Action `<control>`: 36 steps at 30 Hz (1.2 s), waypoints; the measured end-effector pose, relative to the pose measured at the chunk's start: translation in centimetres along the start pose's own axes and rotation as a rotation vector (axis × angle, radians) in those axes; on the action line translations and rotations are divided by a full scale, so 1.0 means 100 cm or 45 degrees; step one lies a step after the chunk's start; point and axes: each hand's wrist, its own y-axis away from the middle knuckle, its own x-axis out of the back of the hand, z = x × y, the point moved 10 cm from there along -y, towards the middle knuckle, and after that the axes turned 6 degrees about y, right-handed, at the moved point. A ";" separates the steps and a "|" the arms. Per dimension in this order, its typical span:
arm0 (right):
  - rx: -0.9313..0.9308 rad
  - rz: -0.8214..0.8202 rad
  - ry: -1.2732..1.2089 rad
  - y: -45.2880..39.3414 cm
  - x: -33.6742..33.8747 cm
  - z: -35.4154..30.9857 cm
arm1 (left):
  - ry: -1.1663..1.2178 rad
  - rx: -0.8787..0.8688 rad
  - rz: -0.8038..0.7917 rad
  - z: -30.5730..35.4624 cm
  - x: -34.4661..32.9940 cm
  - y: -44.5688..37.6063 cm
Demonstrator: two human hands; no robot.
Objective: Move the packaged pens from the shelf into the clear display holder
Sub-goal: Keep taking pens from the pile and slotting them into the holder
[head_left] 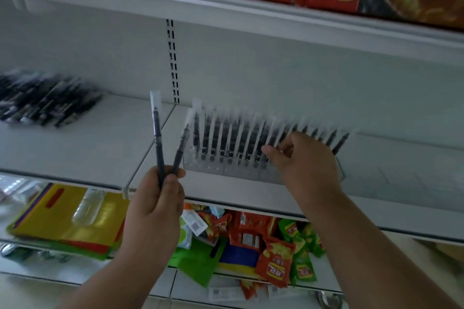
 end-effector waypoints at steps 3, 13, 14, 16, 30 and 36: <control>0.106 0.151 -0.156 0.019 0.015 -0.011 | 0.012 -0.013 -0.076 0.004 -0.005 0.003; 0.011 -0.282 -1.017 0.067 -0.011 -0.067 | -0.186 0.145 -0.631 -0.018 -0.036 0.020; -0.018 -0.245 -1.012 0.070 -0.009 -0.064 | -0.179 0.151 -0.626 -0.019 -0.033 0.019; -0.099 -0.113 -1.012 0.076 0.000 -0.048 | -0.145 0.166 -0.582 -0.021 -0.023 0.016; 0.161 0.282 -0.074 0.005 0.066 -0.019 | 0.016 0.180 -0.399 -0.017 -0.021 0.022; 0.241 -0.009 0.191 -0.011 0.019 -0.014 | 0.036 0.177 -0.236 -0.034 -0.027 0.024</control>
